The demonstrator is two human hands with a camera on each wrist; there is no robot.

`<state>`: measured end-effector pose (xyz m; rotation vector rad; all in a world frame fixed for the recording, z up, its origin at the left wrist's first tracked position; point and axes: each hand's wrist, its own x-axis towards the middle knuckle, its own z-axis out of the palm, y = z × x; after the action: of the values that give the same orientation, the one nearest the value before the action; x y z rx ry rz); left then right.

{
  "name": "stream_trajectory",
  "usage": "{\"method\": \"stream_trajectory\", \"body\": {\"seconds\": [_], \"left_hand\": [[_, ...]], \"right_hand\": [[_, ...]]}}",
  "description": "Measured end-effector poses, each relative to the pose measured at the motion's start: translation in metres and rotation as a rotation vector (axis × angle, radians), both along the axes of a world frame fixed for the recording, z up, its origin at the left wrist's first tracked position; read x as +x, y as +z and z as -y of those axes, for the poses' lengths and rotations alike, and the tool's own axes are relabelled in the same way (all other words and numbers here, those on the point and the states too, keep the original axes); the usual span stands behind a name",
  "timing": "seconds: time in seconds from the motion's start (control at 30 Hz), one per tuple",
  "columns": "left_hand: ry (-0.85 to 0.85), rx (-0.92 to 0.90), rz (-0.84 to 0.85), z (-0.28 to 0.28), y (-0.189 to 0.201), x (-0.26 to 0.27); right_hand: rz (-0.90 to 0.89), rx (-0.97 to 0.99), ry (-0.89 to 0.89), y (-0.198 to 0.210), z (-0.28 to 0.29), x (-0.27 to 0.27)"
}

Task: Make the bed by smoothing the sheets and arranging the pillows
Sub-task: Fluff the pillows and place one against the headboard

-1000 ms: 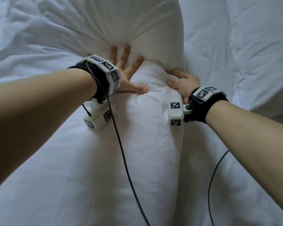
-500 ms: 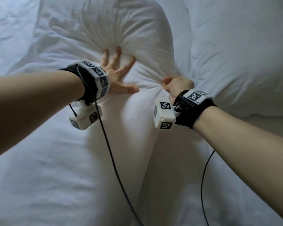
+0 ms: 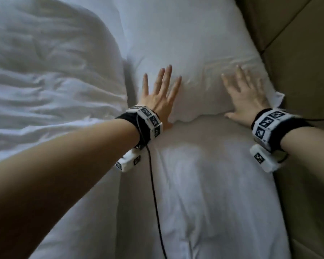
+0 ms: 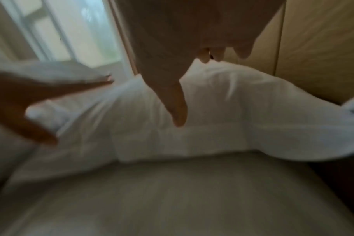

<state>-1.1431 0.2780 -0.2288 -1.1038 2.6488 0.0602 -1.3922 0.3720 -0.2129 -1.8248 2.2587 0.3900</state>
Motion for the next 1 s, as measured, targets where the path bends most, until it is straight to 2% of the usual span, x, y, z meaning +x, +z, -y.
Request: {"method": "stream_trajectory", "body": {"seconds": [0.07, 0.13, 0.23, 0.33, 0.4, 0.53, 0.67, 0.8, 0.9, 1.0], "left_hand": [[0.03, -0.028, 0.009, 0.006, -0.017, -0.026], [0.075, -0.024, 0.001, 0.016, -0.035, -0.042], [0.081, -0.025, 0.0, 0.029, -0.06, -0.049], [0.095, -0.04, 0.038, 0.035, -0.079, -0.057], [0.135, -0.068, 0.017, 0.037, -0.092, -0.068], [0.189, -0.102, 0.025, 0.033, -0.102, -0.079], [0.238, 0.02, 0.008, 0.029, -0.081, -0.082], [0.084, 0.055, 0.066, 0.021, -0.033, -0.07], [0.029, 0.036, 0.125, 0.001, 0.0, -0.057], [-0.1, 0.065, 0.222, -0.053, 0.024, -0.033]], "right_hand": [[-0.054, -0.028, 0.057, -0.025, -0.006, 0.0], [-0.03, -0.113, 0.023, -0.046, 0.004, 0.006], [-0.04, -0.184, -0.031, -0.071, 0.028, 0.018], [-0.071, -0.269, -0.004, -0.097, 0.043, 0.022], [-0.086, -0.265, -0.008, -0.106, 0.047, 0.022], [-0.065, -0.182, 0.037, -0.099, 0.049, 0.02], [-0.103, -0.069, 0.084, -0.067, 0.052, 0.019], [-0.1, -0.048, 0.073, -0.033, 0.036, 0.027], [-0.043, -0.055, 0.052, -0.012, 0.003, 0.038], [-0.032, 0.032, 0.053, 0.007, -0.053, 0.056]]}}
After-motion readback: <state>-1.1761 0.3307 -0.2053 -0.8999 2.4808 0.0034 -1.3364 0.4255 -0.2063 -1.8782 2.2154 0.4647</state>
